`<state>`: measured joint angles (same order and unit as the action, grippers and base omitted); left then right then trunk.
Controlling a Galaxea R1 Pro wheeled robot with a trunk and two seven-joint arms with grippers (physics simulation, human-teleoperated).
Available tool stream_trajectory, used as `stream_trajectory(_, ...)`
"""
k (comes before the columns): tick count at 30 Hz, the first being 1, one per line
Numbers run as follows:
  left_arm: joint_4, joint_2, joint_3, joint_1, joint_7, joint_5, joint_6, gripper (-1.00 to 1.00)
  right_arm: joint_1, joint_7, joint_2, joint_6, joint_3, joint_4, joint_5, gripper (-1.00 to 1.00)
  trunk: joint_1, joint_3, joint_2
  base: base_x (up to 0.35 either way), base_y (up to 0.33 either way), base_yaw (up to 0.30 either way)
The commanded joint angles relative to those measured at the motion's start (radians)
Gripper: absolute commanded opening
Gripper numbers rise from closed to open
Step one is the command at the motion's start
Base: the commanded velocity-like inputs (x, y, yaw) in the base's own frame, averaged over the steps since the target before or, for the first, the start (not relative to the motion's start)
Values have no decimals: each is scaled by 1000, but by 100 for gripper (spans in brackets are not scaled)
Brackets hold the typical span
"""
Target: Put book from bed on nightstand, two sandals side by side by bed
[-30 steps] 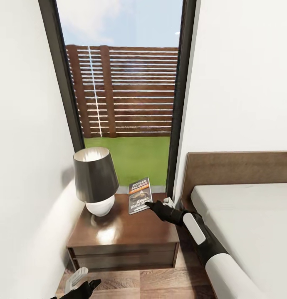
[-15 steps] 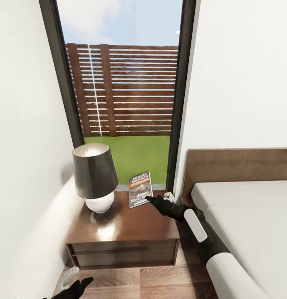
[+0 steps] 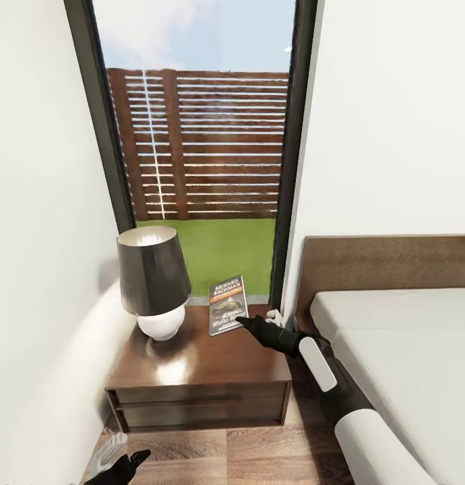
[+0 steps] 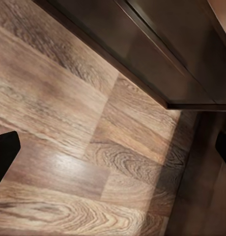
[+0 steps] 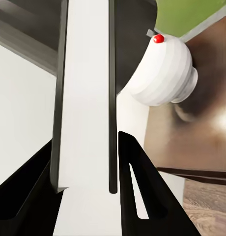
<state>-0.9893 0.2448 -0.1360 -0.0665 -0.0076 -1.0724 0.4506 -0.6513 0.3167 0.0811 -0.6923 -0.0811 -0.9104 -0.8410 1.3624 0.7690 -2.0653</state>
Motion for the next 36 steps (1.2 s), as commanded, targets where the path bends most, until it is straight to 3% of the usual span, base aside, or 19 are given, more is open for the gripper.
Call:
stream_trajectory(1, 0, 0, -1, -1, -1, -4, 2, 100, -2, 2, 0, -5, 1, 1, -3, -100, 4, 4, -8, 0, 0, 0)
stream_trajectory(6, 1, -1, -1, -1, -2, -5, 3, 100, -5, 2, -1, -17, 2, 2, -4, -100, 23, 20, -43, 0, 0, 0)
stream_trajectory(15, 1, -4, -2, -1, 2, -2, -1, 100, -30, 8, -45, -217, 3, -7, -5, -100, 57, 48, -106, 0, 0, 0)
stream_trajectory(20, 1, -5, -3, -1, 3, 1, -3, 100, -34, 12, -53, -241, 3, -8, -8, -100, 77, 64, -141, 0, 0, 0)
stream_trajectory(28, 1, -5, -5, -1, 5, 5, -7, 100, -32, 14, -53, -235, 5, -10, -10, -100, 107, 89, -197, 0, 0, 0)
stream_trajectory(36, 1, -5, -6, -1, 6, 6, -10, 100, -26, 13, -52, -73, -5, -22, -10, -100, 138, 114, -253, 0, 0, 0)
